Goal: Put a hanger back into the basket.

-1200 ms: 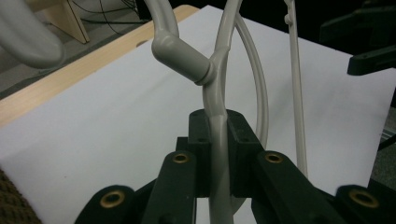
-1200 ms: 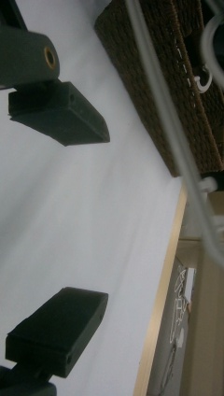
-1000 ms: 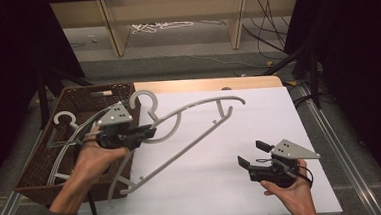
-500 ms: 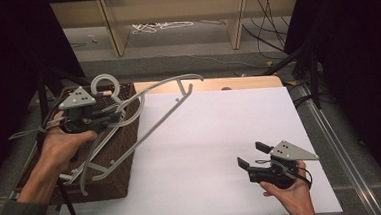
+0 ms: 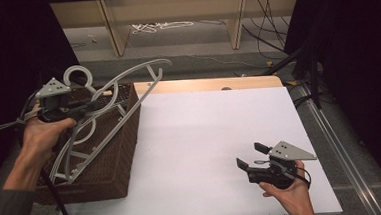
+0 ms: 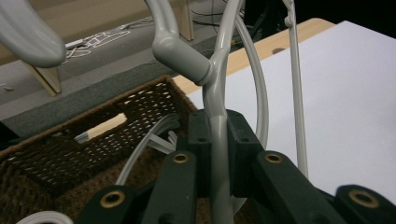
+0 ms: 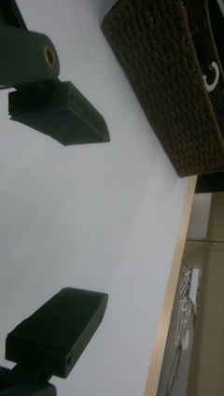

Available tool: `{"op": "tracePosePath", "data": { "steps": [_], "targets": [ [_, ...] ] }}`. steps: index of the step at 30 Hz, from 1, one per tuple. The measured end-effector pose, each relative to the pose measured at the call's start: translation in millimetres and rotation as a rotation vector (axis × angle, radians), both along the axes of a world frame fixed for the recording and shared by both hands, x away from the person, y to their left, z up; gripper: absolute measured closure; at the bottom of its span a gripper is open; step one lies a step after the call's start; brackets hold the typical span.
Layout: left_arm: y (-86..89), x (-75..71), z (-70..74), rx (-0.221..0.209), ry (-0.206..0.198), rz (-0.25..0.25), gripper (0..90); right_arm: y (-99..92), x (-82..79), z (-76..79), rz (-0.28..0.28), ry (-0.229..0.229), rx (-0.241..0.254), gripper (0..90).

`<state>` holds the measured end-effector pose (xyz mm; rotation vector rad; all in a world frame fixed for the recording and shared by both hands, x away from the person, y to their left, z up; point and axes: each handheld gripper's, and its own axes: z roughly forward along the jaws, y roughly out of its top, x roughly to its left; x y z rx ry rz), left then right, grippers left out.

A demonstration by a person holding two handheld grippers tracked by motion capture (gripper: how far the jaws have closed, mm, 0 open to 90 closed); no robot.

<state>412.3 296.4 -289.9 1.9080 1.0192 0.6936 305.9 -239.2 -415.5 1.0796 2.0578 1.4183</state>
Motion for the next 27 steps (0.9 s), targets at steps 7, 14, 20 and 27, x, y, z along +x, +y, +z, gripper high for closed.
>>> {"op": "tracePosePath", "data": {
  "steps": [7,14,20,27],
  "targets": [
    [25.8,10.9,-9.1,0.008,-0.004,0.063,81.9,1.0,0.3,-0.7,0.01,-0.001,0.013,20.1],
    [47.9,14.5,-26.3,0.014,0.0,0.105,81.9,-0.9,0.5,-0.7,0.009,0.015,-0.009,20.0],
    [59.8,13.0,-40.1,0.032,0.016,0.111,81.9,1.5,1.4,-2.6,0.014,0.007,0.015,20.0],
    [69.9,11.0,-54.7,0.081,0.033,0.131,81.9,1.4,1.1,-2.9,0.022,0.018,0.006,20.1]
  ]
}}
